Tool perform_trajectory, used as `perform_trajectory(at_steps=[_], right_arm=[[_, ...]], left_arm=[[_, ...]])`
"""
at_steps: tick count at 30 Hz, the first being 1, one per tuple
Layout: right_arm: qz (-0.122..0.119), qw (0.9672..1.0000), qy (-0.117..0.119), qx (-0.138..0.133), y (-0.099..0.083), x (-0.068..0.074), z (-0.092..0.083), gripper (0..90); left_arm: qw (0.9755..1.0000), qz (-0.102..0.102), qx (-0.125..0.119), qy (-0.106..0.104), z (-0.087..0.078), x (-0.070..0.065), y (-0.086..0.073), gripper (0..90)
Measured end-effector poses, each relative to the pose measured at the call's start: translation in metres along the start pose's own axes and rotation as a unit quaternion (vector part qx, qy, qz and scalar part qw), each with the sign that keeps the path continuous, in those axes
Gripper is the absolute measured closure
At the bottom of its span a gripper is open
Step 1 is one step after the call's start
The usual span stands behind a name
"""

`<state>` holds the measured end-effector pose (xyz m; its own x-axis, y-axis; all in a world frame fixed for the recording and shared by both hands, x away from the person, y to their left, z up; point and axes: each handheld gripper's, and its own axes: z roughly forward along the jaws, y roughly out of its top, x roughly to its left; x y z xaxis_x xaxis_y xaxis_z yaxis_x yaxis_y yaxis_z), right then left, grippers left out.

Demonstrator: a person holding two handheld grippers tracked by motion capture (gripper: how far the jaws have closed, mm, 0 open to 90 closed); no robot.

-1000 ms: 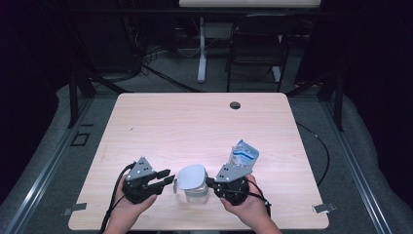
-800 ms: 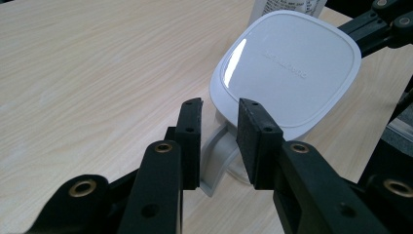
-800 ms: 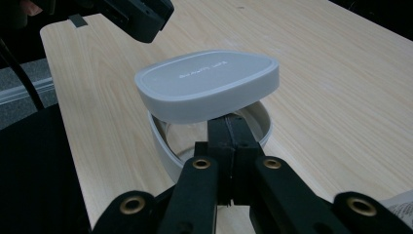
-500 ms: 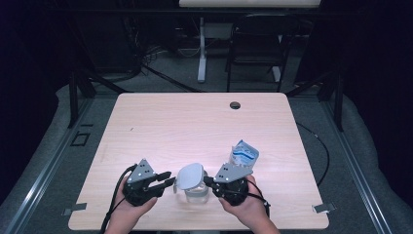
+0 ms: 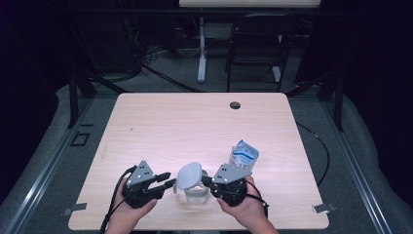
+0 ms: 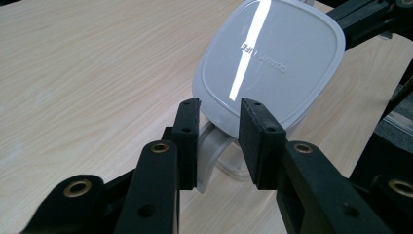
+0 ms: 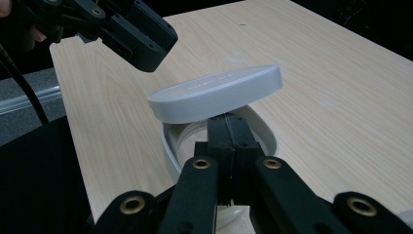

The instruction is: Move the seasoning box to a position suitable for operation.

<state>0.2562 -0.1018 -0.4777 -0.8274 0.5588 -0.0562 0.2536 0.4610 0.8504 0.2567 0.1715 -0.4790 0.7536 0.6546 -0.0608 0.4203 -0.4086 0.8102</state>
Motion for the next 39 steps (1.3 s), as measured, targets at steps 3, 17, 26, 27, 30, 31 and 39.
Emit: perform_trajectory(at_steps=[3, 17, 26, 27, 30, 31, 39], right_arm=[[0.001, 1.0, 0.001, -0.004, 0.001, 0.001, 0.0, 90.0], [0.009, 0.9998, 0.015, 0.012, 0.007, -0.001, 0.008, 90.0], [0.008, 0.9994, 0.021, 0.028, 0.017, -0.003, 0.012, 90.0], [0.004, 0.9993, 0.02, 0.032, 0.019, -0.002, 0.013, 90.0], [0.003, 0.999, 0.02, 0.04, 0.025, -0.003, 0.016, 90.0], [0.004, 0.9989, 0.019, 0.042, 0.026, -0.002, 0.017, 90.0], [0.003, 0.9987, 0.016, 0.048, 0.032, 0.001, 0.019, 90.0]], left_arm=[[1.0, -0.005, 0.0, 0.002, 0.0, 0.002, -0.002, 70.8], [0.9997, -0.022, -0.006, 0.013, -0.009, 0.016, -0.005, 74.4], [0.9997, -0.019, -0.006, 0.016, -0.012, 0.018, -0.007, 74.0], [0.9996, -0.019, -0.007, 0.017, -0.012, 0.018, -0.007, 73.3], [0.9994, -0.027, -0.014, 0.018, -0.016, 0.022, -0.007, 70.7], [0.9994, -0.027, -0.014, 0.018, -0.016, 0.022, -0.007, 70.3], [0.9989, -0.035, -0.017, 0.023, -0.022, 0.026, -0.007, 69.0]])
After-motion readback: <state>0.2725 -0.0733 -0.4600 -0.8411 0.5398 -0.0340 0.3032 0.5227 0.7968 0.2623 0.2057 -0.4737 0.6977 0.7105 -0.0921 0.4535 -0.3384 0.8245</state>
